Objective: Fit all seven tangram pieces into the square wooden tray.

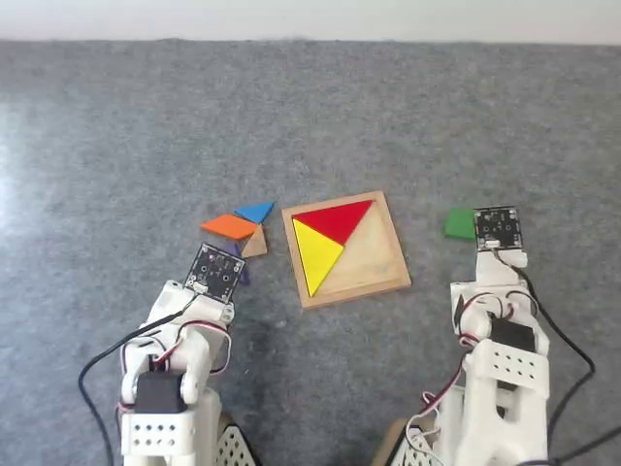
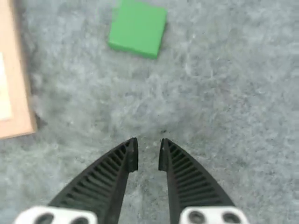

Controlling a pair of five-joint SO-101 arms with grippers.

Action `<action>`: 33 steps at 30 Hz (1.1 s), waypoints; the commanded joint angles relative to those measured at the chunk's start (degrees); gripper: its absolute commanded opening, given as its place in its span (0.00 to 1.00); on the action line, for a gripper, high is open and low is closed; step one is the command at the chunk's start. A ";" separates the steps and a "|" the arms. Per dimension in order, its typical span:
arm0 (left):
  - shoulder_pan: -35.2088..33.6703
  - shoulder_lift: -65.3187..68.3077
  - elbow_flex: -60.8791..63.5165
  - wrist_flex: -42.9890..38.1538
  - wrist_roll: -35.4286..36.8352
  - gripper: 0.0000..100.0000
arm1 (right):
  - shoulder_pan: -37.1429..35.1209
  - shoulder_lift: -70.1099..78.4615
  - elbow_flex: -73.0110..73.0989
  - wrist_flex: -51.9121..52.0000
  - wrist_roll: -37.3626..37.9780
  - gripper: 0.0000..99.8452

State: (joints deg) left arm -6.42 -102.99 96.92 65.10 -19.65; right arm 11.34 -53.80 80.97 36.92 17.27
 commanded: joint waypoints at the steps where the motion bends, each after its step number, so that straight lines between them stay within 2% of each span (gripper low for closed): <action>1: -0.26 -1.32 -1.80 -2.73 -0.26 0.08 | -1.45 -1.54 -0.53 0.40 0.62 0.08; 7: -0.18 -0.70 -9.63 -3.16 1.41 0.08 | -1.54 -1.89 0.44 -0.04 0.62 0.08; 12: -0.18 10.90 -16.48 -2.99 1.49 0.08 | -1.54 -1.89 0.44 -0.04 0.62 0.08; 17: -0.18 36.40 -32.75 -2.29 1.32 0.08 | -1.54 -1.89 0.44 -0.04 0.62 0.08; 21: 0.26 63.03 -51.21 2.90 -3.34 0.09 | -1.54 -1.89 0.44 -0.13 0.62 0.08; 26: -0.18 91.43 -72.31 5.19 -7.38 0.19 | -1.54 -1.80 0.44 -0.22 0.62 0.08; 29: -0.09 103.21 -81.19 6.59 -10.46 0.21 | -1.54 -1.63 0.62 -1.27 0.62 0.08; 33: -1.23 112.18 -87.52 6.68 -11.96 0.21 | -1.54 -1.63 0.62 -1.27 0.62 0.08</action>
State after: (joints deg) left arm -6.51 1.71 17.89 71.25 -29.76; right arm 10.11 -54.51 81.76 36.92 17.27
